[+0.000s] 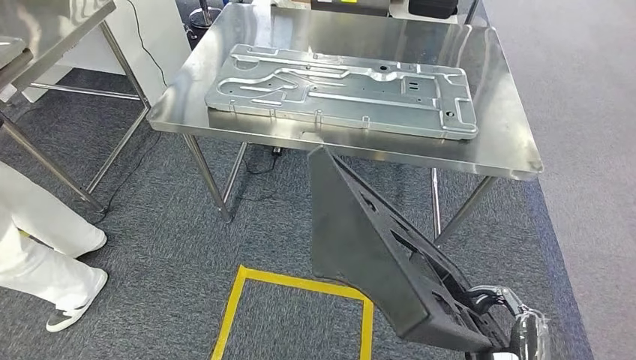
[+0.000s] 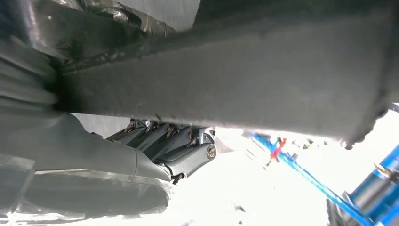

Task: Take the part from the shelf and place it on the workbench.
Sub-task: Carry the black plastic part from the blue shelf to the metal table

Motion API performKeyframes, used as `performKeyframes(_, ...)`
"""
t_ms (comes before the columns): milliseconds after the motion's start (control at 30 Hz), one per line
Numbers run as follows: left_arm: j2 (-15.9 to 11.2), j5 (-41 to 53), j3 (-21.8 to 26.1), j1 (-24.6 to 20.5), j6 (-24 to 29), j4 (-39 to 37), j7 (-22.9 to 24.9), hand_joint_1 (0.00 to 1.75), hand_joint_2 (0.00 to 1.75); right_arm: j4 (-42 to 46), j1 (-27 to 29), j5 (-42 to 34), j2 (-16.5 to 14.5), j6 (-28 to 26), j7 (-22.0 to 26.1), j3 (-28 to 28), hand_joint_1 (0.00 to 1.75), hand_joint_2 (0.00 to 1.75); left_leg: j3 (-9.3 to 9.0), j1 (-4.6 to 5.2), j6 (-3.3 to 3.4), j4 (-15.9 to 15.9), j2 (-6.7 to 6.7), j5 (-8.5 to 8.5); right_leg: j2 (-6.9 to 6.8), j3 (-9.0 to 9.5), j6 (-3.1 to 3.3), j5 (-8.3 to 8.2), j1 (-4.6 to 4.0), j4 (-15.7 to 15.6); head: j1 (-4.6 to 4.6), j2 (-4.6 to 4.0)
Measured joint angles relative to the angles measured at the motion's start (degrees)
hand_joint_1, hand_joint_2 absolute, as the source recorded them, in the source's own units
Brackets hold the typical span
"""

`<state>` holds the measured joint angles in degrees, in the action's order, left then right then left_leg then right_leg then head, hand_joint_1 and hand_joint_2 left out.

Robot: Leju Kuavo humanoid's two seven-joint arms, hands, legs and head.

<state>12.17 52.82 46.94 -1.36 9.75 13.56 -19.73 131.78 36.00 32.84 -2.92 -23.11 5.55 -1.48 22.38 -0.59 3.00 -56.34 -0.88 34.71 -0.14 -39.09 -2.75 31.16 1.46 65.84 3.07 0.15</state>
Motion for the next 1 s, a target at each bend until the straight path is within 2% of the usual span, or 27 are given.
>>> performKeyframes(67,0.0,0.1,0.0,0.1,-0.1,0.0,0.0,0.0,1.75,0.3,-0.3,0.2,0.6,0.2,-0.3,1.7,1.75,1.75,-1.16,-0.03,-0.82,0.2,-0.06,1.58,-0.14,-0.01,0.87,-5.39,-0.36,-3.3,-0.02,0.0)
performKeyframes(100,-0.1,0.1,0.1,0.0,-0.1,0.0,0.0,0.0,1.75,0.5,-0.5,0.3,0.7,0.2,-0.4,2.3,1.75,1.75,-1.68,-0.03,-1.32,0.4,-0.02,1.96,-0.16,0.08,1.52,-6.42,-0.6,-3.6,-0.02,0.0)
performKeyframes(167,-0.1,0.3,0.1,-0.4,-0.2,0.0,0.0,0.0,1.75,0.9,-0.7,1.2,1.0,0.2,-0.5,3.1,1.75,1.75,-1.86,-0.1,-2.23,-0.8,0.05,0.92,0.01,1.45,2.7,-5.25,-0.72,-4.4,-0.06,0.0)
performKeyframes(200,-0.2,0.5,0.1,-0.6,-0.3,0.0,0.0,0.0,1.75,1.0,-0.8,2.1,1.1,0.2,-0.7,3.5,1.75,1.75,-0.73,-0.12,-2.52,-3.6,0.13,-0.57,0.0,2.7,3.16,-4.72,-0.62,-5.2,-0.04,0.0)
performKeyframes(233,-0.2,0.7,0.1,-0.8,-0.4,0.0,0.1,0.0,1.75,1.1,-1.0,3.3,1.2,0.4,-1.0,4.1,1.75,1.75,1.46,-0.16,-2.74,-7.6,0.19,-1.89,-0.04,4.13,3.53,-4.23,-0.49,-6.1,-0.06,0.0)
performKeyframes(267,-0.2,0.9,0.1,-0.9,-0.6,0.0,0.1,0.0,1.75,1.1,-1.4,4.5,1.3,0.8,-1.4,4.8,1.75,1.75,4.42,-0.18,-2.89,-11.9,0.29,-2.26,-0.11,5.64,3.79,-3.66,-0.35,-6.9,-0.07,0.0)
performKeyframes(300,-0.2,1.2,0.1,-1.0,-0.7,0.0,0.3,0.0,1.75,1.1,-1.7,5.7,1.5,1.5,-1.8,5.6,1.75,1.75,7.47,-0.19,-3.02,-15.5,0.39,-1.34,-0.15,7.06,3.94,-3.04,-0.33,-7.6,-0.06,0.0)
performKeyframes(367,-0.3,1.6,0.0,-0.9,-1.0,0.0,0.5,0.0,1.75,1.1,-2.3,7.5,1.9,3.4,-2.4,7.1,1.75,1.75,12.25,-0.2,-3.16,-18.4,0.48,3.35,0.08,9.55,3.98,-1.65,-0.32,-8.3,-0.06,0.0)
performKeyframes(400,-0.3,1.7,0.0,-0.8,-1.1,0.0,0.7,0.0,1.75,1.1,-2.6,8.3,2.0,4.4,-2.6,7.7,1.75,1.75,13.82,-0.19,-3.12,-17.8,0.49,5.3,0.21,10.81,3.92,-0.79,-0.32,-8.5,-0.07,0.0)
performKeyframes(433,-0.4,1.8,0.0,-0.8,-1.3,0.0,0.8,0.0,1.75,1.1,-2.8,9.0,2.1,5.3,-2.8,8.4,1.75,1.75,14.92,-0.17,-2.99,-16.3,0.5,5.93,0.31,12.07,3.83,0.15,-0.32,-8.6,-0.07,0.0)
performKeyframes(467,-0.5,1.9,0.0,-0.7,-1.4,0.0,0.9,0.0,1.75,1.1,-2.9,9.6,2.2,5.8,-2.9,8.8,1.75,1.75,15.56,-0.11,-2.78,-13.8,0.51,4.5,0.33,13.33,3.7,1.16,-0.33,-8.6,-0.07,0.0)
performKeyframes(500,-0.6,1.9,0.0,-0.6,-1.5,0.0,1.0,0.0,1.75,1.1,-3.1,10.1,2.3,6.1,-3.0,9.2,1.75,1.75,16.0,0.0,-2.43,-10.7,0.57,0.72,0.33,14.48,3.54,2.23,-0.32,-8.7,-0.05,0.0)
performKeyframes(533,-0.7,2.0,0.0,-0.4,-1.5,0.0,1.0,0.0,1.75,1.0,-3.2,10.4,2.3,6.3,-3.0,9.5,1.75,1.75,16.21,0.21,-2.08,-8.1,0.57,-3.82,0.41,15.51,3.28,3.22,-0.37,-8.6,-0.04,0.0)
performKeyframes(567,-0.8,2.1,0.0,-0.3,-1.5,0.0,1.1,0.0,1.75,1.0,-3.3,10.7,2.4,6.4,-3.1,9.7,1.75,1.75,16.14,0.45,-1.77,-6.3,0.59,-7.57,0.51,16.32,2.91,4.15,-0.43,-8.7,-0.03,0.0)
performKeyframes(600,-0.9,2.1,0.0,-0.2,-1.6,0.0,1.1,0.0,1.75,0.9,-3.3,10.9,2.4,6.5,-3.1,9.9,1.75,1.75,15.95,0.66,-1.45,-5.3,0.59,-9.91,0.62,17.09,2.49,4.75,-0.47,-8.8,-0.04,0.0)
performKeyframes(633,-0.9,2.2,0.0,-0.2,-1.6,0.0,1.2,0.0,1.75,0.9,-3.4,11.2,2.5,6.5,-3.2,10.1,1.75,1.75,15.51,0.82,-1.2,-5.1,0.53,-10.18,0.72,17.57,2.01,4.75,-0.49,-8.6,-0.04,0.0)
performKeyframes(700,-0.9,2.3,0.0,-0.4,-1.6,0.0,1.2,0.0,1.75,1.0,-3.4,11.7,2.5,6.5,-3.3,10.6,1.75,1.75,13.69,0.68,-0.58,-3.9,0.37,-9.43,0.67,16.65,1.29,2.85,-0.38,-5.6,-0.05,0.0)
performKeyframes(733,-0.9,2.3,0.0,-0.6,-1.6,0.0,1.2,0.0,1.75,1.0,-3.4,12.0,2.6,6.6,-3.3,11.0,1.75,1.75,12.5,0.57,-0.23,-3.1,0.29,-9.1,0.63,14.92,1.08,1.56,-0.32,-2.5,-0.04,0.0)
performKeyframes(767,-0.9,2.3,0.0,-0.7,-1.7,0.0,1.2,0.0,1.75,1.0,-3.4,12.2,2.6,6.6,-3.4,11.3,1.75,1.75,11.2,0.46,0.06,-2.2,0.21,-8.71,0.58,12.59,0.94,0.99,-0.27,1.1,-0.04,0.0)
performKeyframes(800,-0.9,2.3,0.0,-0.7,-1.7,0.0,1.2,0.0,1.75,1.0,-3.3,12.3,2.6,6.8,-3.4,11.7,1.75,1.75,9.94,0.45,0.28,-1.5,0.17,-8.16,0.53,9.98,0.84,1.65,-0.23,4.4,-0.03,0.0)
performKeyframes(867,-0.9,2.3,0.0,-0.8,-1.8,0.0,1.2,0.0,1.75,1.0,-3.2,12.8,2.7,7.3,-3.5,12.4,1.75,1.75,7.63,0.46,0.44,-0.7,-0.02,-6.81,0.49,5.14,0.64,6.03,-0.21,7.8,-0.03,0.0)
performKeyframes(900,-0.9,2.3,0.0,-0.7,-1.8,0.0,1.2,0.0,1.75,1.0,-3.1,12.9,2.7,7.5,-3.6,12.7,1.75,1.75,6.44,0.46,0.39,-0.6,-0.16,-5.96,0.47,3.41,0.55,8.36,-0.21,7.8,-0.03,0.0)
performKeyframes(933,-0.9,2.4,0.0,-0.7,-1.8,0.0,1.2,0.0,1.75,1.0,-3.1,13.0,2.7,7.6,-3.6,12.9,1.75,1.75,5.22,0.47,0.32,-0.5,-0.29,-5.04,0.46,2.23,0.53,9.56,-0.21,6.7,-0.03,0.0)
performKeyframes(967,-0.9,2.4,0.0,-0.7,-1.8,0.0,1.2,0.0,1.75,1.0,-3.0,13.1,2.8,7.7,-3.6,13.1,1.75,1.75,3.9,0.49,0.23,-0.5,-0.39,-4.01,0.44,1.5,0.6,8.92,-0.22,4.6,-0.03,0.0)
performKeyframes(1000,-0.9,2.4,0.0,-0.6,-1.9,0.0,1.2,0.0,1.75,1.0,-2.9,13.2,2.8,7.8,-3.6,13.3,1.75,1.75,2.68,0.51,0.13,-0.5,-0.44,-2.91,0.43,1.05,0.86,5.77,-0.31,1.8,-0.02,0.0)
